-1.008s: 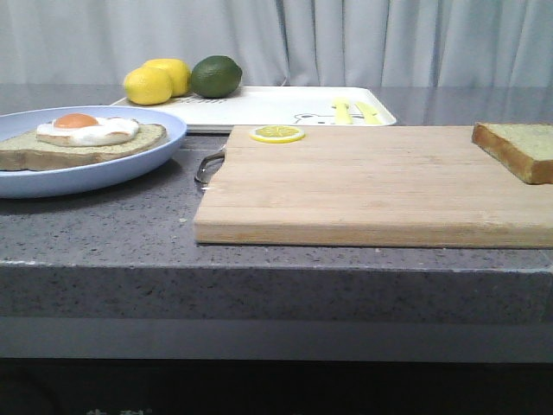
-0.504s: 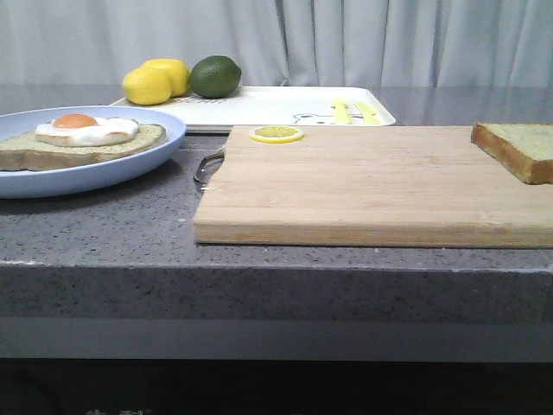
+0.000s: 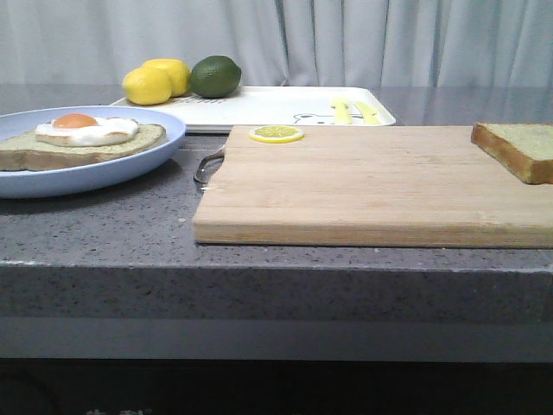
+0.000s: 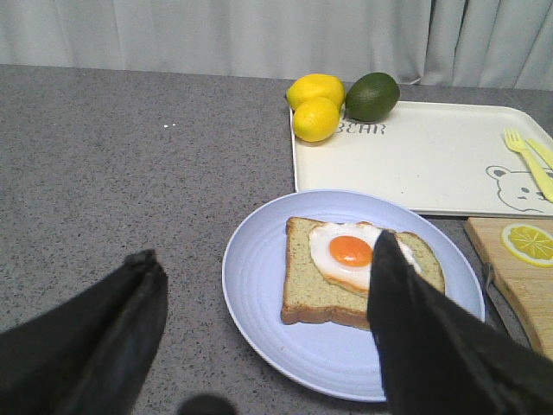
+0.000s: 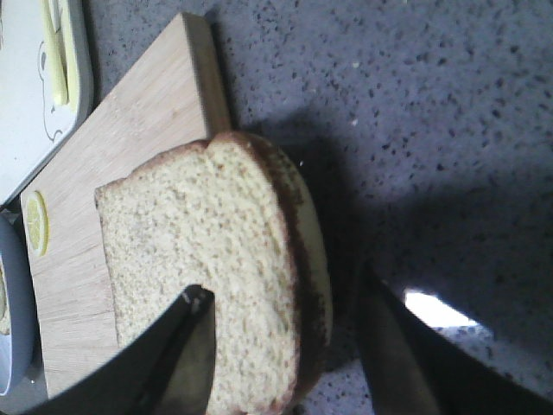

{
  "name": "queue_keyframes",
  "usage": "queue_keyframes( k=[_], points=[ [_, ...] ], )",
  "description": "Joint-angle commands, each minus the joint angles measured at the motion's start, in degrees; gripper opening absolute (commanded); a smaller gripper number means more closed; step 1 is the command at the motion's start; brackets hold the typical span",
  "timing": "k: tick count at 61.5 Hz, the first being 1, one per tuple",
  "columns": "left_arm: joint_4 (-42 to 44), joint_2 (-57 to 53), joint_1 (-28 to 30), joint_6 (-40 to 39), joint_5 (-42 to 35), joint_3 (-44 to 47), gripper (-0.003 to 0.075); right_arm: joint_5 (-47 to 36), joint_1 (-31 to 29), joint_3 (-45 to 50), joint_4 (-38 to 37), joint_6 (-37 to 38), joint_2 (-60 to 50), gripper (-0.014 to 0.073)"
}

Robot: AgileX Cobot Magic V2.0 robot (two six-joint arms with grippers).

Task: Place bread and move sandwich to tray
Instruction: 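Grasp the bread slice edge with the right gripper, then lift the bread slice and carry it toward the blue plate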

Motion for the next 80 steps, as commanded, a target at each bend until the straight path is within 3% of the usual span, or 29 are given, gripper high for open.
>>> queue_keyframes(
  k=[1, 26, 49, 80],
  points=[
    [-0.2, 0.7, 0.0, -0.5, -4.7, -1.7, 0.0493, 2.1, -0.3, -2.2, 3.8, -1.2, -0.6, 0.0389],
    [-0.2, 0.7, 0.0, -0.5, -4.7, -1.7, 0.0493, 7.2, 1.9, -2.6, 7.1, -6.6, 4.1, 0.0389],
    [-0.2, 0.7, 0.0, -0.5, -4.6, -1.7, 0.0493, 9.9, 2.5, -2.8, 8.5, -6.7, 6.4, 0.0386],
    [-0.2, 0.7, 0.0, -0.5, -4.6, -1.7, 0.0493, 9.9, 3.9, -2.8, 7.7, -6.7, 6.4, 0.0037]
  ],
)
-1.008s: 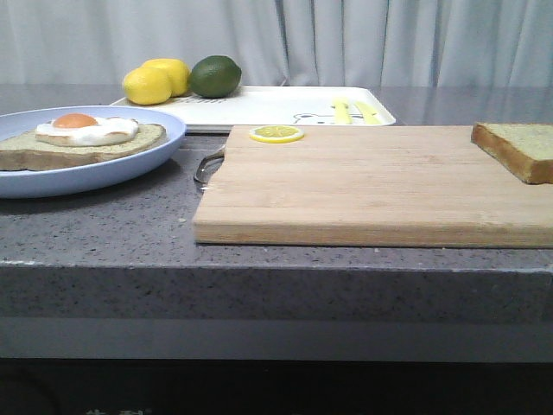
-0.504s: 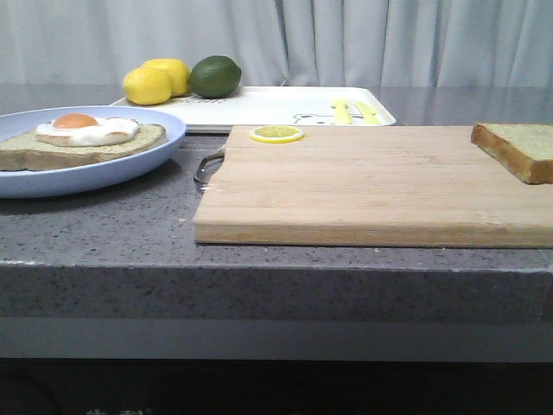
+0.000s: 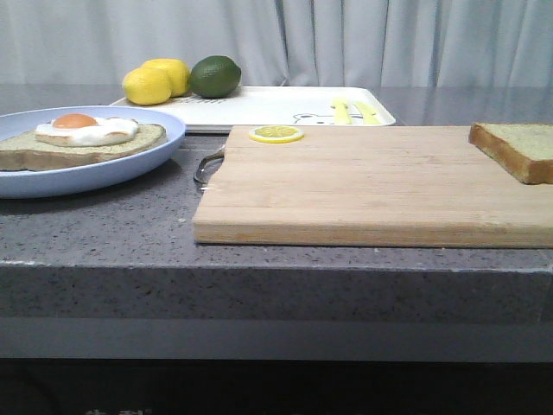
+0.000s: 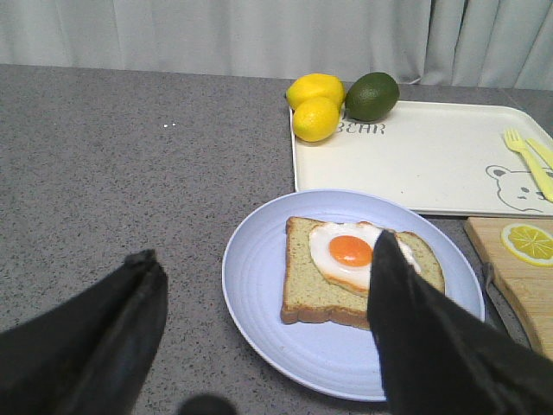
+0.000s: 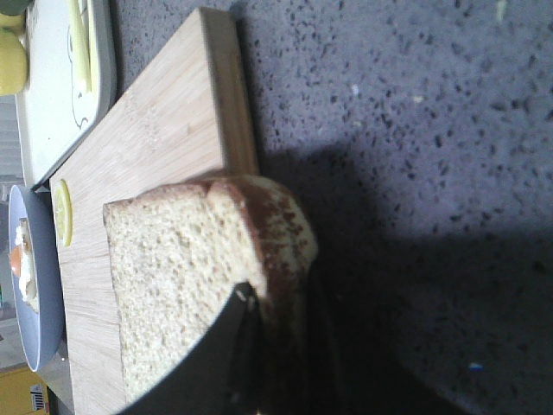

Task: Place bread and move sandwich to tray
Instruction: 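Lift the bread slice and carry it toward the blue plate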

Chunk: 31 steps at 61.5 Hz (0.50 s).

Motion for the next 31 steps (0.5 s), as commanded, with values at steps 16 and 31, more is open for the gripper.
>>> queue_keyframes(
  k=[16, 31],
  points=[
    [-0.2, 0.7, 0.0, -0.5, -4.6, -1.7, 0.0493, 9.0, -0.1, -1.2, 2.7, 0.4, -4.8, -0.0069],
    [-0.2, 0.7, 0.0, -0.5, -4.6, -1.7, 0.0493, 9.0, 0.0, -1.2, 5.8, 4.1, -12.3, -0.0069]
  ],
)
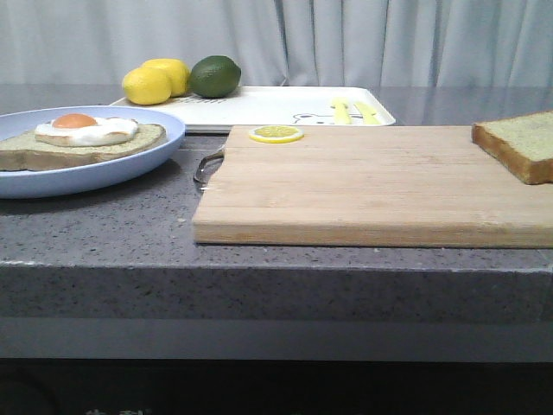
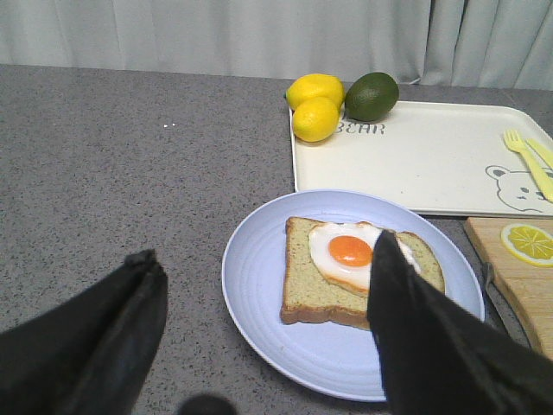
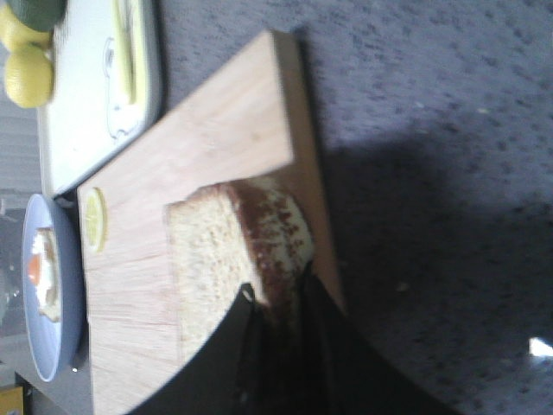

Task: Place bread and move sandwich to tray
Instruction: 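Lift the bread slice and carry it toward the blue plate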

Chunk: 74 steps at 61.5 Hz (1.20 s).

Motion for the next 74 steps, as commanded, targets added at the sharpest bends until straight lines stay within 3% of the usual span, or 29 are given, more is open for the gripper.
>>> queue_keyframes(
  k=[1, 13, 27, 35, 51, 56, 74],
  points=[
    [-0.2, 0.7, 0.0, -0.5, -4.6, -1.7, 0.0493, 8.9, 0.0, -1.2, 5.4, 1.1, -5.5, -0.0069],
    [-0.2, 0.7, 0.0, -0.5, -4.6, -1.7, 0.0493, 8.9, 4.0, -1.2, 12.4, 2.3, -12.9, -0.0069],
    [-0.2, 0.7, 0.0, -0.5, -4.6, -1.7, 0.0493, 7.7, 20.3, -1.2, 25.7, 2.3, -15.8, -0.0069],
    [-0.2, 0.7, 0.0, -0.5, -4.6, -1.7, 0.0493, -1.3, 32.4, -1.2, 31.0, 2.3, -15.7, -0.0069],
    [-0.2, 0.7, 0.0, -0.5, -4.6, -1.7, 0.0493, -29.6, 56.1, -1.2, 42.0, 0.4, -13.7, -0.0069],
    [-0.2, 0.7, 0.0, -0.5, -4.6, -1.7, 0.0493, -33.8, 60.6, -1.2, 48.8, -3.7, -11.9, -0.0069],
    [-0.2, 0.7, 0.0, -0.5, -4.6, -1.7, 0.0493, -34.7, 67.3, -11.9, 48.8, -2.7, -1.4, -0.0069]
  ],
)
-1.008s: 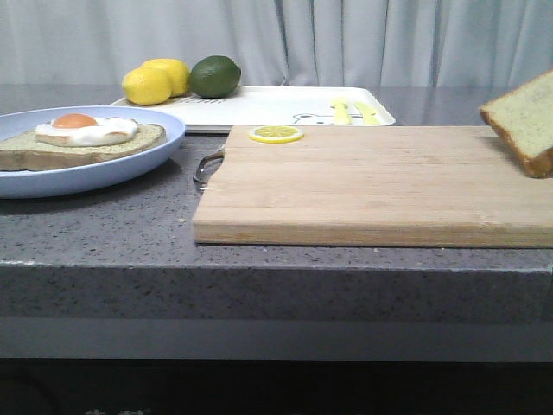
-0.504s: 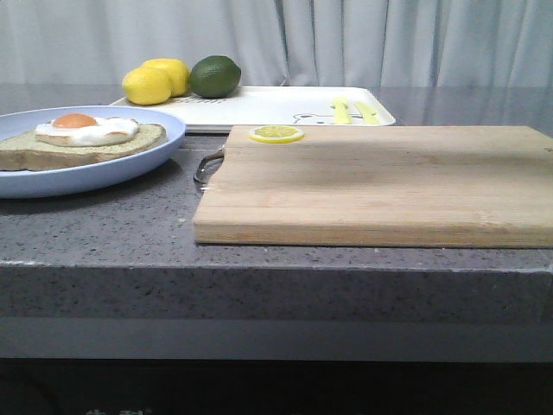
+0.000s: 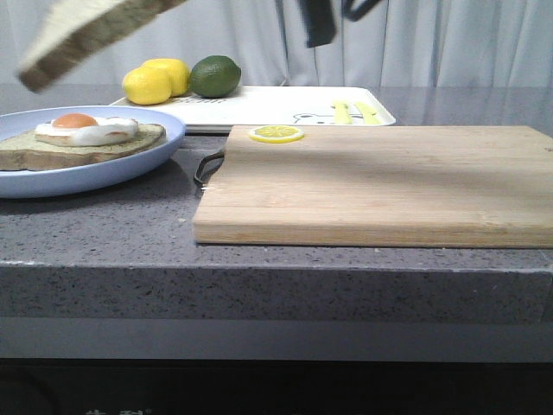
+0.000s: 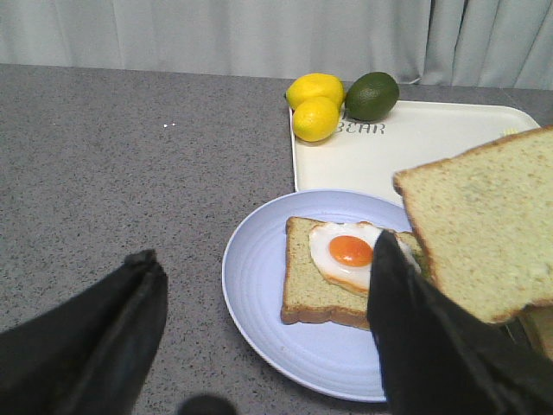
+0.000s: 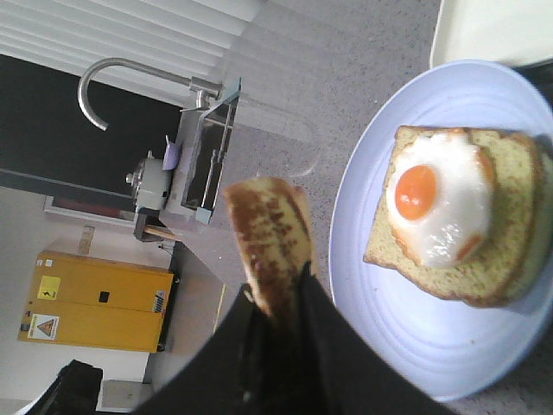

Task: Place bread and move sandwich to tray
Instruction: 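Lift the bread slice and carry it toward the blue plate, then lower the bread slice onto the fried egg toast with the right gripper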

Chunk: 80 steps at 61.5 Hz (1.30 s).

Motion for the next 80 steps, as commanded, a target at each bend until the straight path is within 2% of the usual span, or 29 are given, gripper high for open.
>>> queue_keyframes(
  k=[1, 20, 32, 80],
  points=[
    [-0.2, 0.7, 0.0, -0.5, -4.6, -1.7, 0.0493, 1.7, 1.3, -5.5, 8.6, -0.4, 0.2, -0.0069],
    [-0.2, 0.7, 0.0, -0.5, -4.6, -1.7, 0.0493, -6.4, 5.9, -16.4, 8.6, 5.5, 9.1, -0.0069],
    [-0.2, 0.7, 0.0, -0.5, -4.6, -1.7, 0.0493, -8.8, 6.8, -20.9, 8.6, 9.3, 13.7, -0.0069],
    [-0.2, 0.7, 0.0, -0.5, -4.6, -1.7, 0.0493, -12.2, 6.8, -21.1, 6.1, 9.8, 16.7, -0.0069]
  ],
)
